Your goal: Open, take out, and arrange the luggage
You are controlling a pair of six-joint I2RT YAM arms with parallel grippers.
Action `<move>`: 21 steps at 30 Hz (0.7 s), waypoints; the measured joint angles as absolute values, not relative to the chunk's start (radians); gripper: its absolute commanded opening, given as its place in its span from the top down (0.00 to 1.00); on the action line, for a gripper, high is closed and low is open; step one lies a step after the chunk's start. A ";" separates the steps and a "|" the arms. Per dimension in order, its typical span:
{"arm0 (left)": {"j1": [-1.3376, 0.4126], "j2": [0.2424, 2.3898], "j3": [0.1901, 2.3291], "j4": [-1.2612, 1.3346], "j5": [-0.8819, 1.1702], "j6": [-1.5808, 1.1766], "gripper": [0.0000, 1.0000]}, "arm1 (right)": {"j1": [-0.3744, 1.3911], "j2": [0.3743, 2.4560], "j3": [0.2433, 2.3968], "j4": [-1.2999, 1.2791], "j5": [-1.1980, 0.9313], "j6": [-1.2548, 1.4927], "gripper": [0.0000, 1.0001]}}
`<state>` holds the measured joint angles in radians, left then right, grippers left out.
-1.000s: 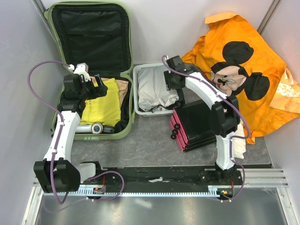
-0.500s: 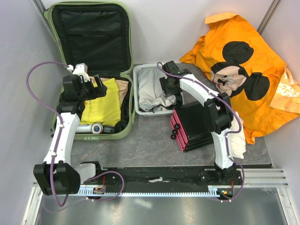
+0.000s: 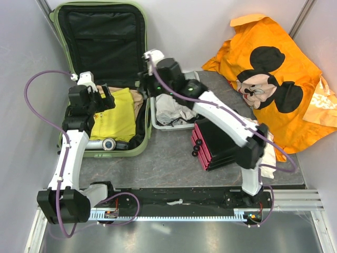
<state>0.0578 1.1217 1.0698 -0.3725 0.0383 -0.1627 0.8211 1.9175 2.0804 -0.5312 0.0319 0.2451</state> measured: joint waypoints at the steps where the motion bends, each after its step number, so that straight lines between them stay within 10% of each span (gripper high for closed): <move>1: 0.058 1.118 1.065 -0.372 0.024 -0.162 0.04 | 0.834 1.949 2.101 -0.511 0.007 0.255 0.41; 10: 0.054 1.082 1.032 -0.370 -0.016 -0.162 0.04 | 0.861 2.380 2.223 -0.496 -0.109 0.336 0.48; 21: 0.020 1.082 1.031 -0.368 0.010 -0.162 0.04 | 0.892 2.431 2.281 -0.467 -0.081 0.400 0.43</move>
